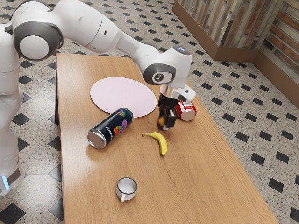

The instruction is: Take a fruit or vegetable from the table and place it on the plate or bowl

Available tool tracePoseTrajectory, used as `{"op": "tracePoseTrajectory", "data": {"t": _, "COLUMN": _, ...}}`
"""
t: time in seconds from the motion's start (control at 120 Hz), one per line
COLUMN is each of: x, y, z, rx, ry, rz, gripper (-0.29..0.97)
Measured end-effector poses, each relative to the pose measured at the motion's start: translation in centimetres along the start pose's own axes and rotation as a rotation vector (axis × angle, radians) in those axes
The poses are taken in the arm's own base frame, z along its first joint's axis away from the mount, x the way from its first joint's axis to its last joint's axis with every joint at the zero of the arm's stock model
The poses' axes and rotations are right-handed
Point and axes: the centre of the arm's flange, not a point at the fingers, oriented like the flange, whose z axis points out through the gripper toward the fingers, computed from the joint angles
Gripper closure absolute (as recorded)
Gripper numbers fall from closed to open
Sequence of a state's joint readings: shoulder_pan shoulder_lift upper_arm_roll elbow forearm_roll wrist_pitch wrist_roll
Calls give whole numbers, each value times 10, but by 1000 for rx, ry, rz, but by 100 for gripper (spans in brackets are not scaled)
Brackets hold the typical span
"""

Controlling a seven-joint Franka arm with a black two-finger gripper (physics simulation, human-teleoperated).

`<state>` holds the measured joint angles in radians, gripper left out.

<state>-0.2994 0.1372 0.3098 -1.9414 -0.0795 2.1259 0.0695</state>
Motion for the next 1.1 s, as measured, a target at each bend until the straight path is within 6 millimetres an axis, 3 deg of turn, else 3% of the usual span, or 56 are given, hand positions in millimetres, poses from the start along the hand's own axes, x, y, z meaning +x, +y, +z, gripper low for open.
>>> {"op": "tracePoseTrajectory", "data": {"t": 0.092, "x": 0, "y": 0, "z": -1, "rx": 0, "ry": 5, "rz": 0, "gripper": 36}}
{"op": "tracePoseTrajectory", "data": {"t": 0.233, "x": 0, "y": 1, "z": -10, "rx": 0, "ry": 23, "rz": 1, "gripper": 41}}
{"op": "tracePoseTrajectory", "data": {"t": 0.45, "x": -25, "y": -11, "z": -72, "rx": -29, "ry": 110, "rz": 0, "gripper": 41}}
{"op": "tracePoseTrajectory", "data": {"t": 0.525, "x": -32, "y": -33, "z": -88, "rx": -21, "ry": 129, "rz": -22, "gripper": 41}}
{"op": "tracePoseTrajectory", "data": {"t": 0.658, "x": -55, "y": -137, "z": -99, "rx": 11, "ry": 133, "rz": -188, "gripper": 41}}
{"op": "tracePoseTrajectory", "data": {"t": 0.725, "x": -64, "y": -166, "z": -100, "rx": 24, "ry": 129, "rz": -235, "gripper": 40}}
{"op": "tracePoseTrajectory", "data": {"t": 0.883, "x": -66, "y": -167, "z": -100, "rx": 33, "ry": 124, "rz": -225, "gripper": 41}}
{"op": "tracePoseTrajectory", "data": {"t": 0.975, "x": -66, "y": -168, "z": -100, "rx": 30, "ry": 123, "rz": -221, "gripper": 21}}
{"op": "tracePoseTrajectory", "data": {"t": 1.1, "x": -66, "y": -168, "z": -100, "rx": 29, "ry": 126, "rz": -211, "gripper": 9}}
